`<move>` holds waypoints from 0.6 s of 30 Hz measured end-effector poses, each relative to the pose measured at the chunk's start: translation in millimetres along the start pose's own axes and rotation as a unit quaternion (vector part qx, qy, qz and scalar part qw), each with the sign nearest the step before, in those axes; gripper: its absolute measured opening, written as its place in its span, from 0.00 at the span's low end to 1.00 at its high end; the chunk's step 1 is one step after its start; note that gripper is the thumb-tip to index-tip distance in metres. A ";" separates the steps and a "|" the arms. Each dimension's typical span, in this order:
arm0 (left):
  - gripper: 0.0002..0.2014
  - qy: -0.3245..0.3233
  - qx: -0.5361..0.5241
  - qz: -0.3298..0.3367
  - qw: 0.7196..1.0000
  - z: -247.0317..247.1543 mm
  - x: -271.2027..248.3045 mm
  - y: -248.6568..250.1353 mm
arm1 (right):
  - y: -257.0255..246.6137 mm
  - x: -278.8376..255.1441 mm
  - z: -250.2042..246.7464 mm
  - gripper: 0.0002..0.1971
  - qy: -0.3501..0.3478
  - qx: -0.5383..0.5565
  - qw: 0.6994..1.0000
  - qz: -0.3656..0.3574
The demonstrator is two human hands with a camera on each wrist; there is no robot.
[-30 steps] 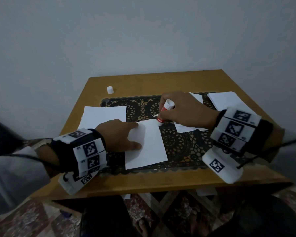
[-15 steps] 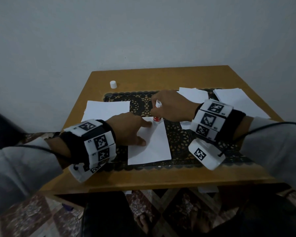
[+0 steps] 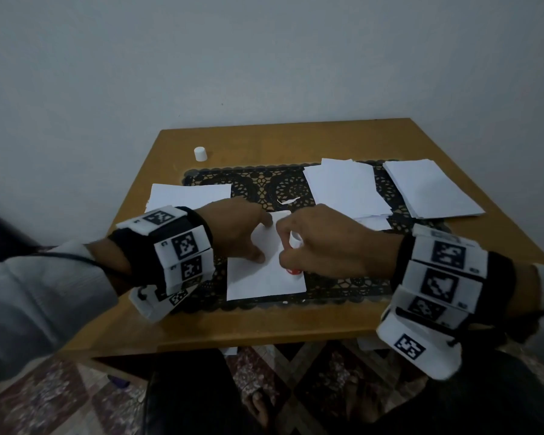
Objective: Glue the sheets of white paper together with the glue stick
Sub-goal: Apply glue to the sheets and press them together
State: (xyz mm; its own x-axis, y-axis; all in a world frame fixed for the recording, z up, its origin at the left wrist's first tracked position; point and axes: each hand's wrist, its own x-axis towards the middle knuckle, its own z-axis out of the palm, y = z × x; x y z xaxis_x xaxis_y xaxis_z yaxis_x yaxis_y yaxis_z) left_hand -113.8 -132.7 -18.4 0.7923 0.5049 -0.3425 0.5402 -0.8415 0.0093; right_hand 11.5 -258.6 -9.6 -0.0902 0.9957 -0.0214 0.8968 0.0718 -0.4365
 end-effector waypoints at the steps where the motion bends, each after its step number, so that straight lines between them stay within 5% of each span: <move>1: 0.30 0.006 0.000 0.004 1.000 -1.1 2.7 0.1 | -0.4 -3.7 1.1 0.09 -0.004 0.002 1.000 -0.007; 4: 0.27 0.012 0.002 0.004 1.000 -4.7 10.3 1.7 | -0.7 -10.1 1.4 0.09 -0.028 0.023 0.999 -0.006; 8: 0.35 -0.003 0.014 -0.009 1.000 -7.0 18.1 2.9 | 10.0 -12.1 -10.6 0.12 -0.072 0.060 0.996 0.013; 12: 0.38 0.000 -0.029 -0.038 0.999 -10.1 22.1 -3.3 | 25.6 -14.7 -35.9 0.11 -0.002 0.099 0.994 0.042; 18: 0.20 -0.025 -0.084 -0.071 0.994 -16.4 22.4 -20.0 | 40.9 -13.5 -51.8 0.10 0.097 0.079 0.988 0.094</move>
State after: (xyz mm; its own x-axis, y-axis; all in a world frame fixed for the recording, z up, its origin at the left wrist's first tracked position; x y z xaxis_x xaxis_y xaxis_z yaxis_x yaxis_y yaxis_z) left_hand -102.2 -101.4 -10.8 0.6918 0.6028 -0.3976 0.6888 -0.7162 0.1127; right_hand 71.8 -266.1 19.4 0.1697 0.9842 0.0511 0.8095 -0.1097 -0.5768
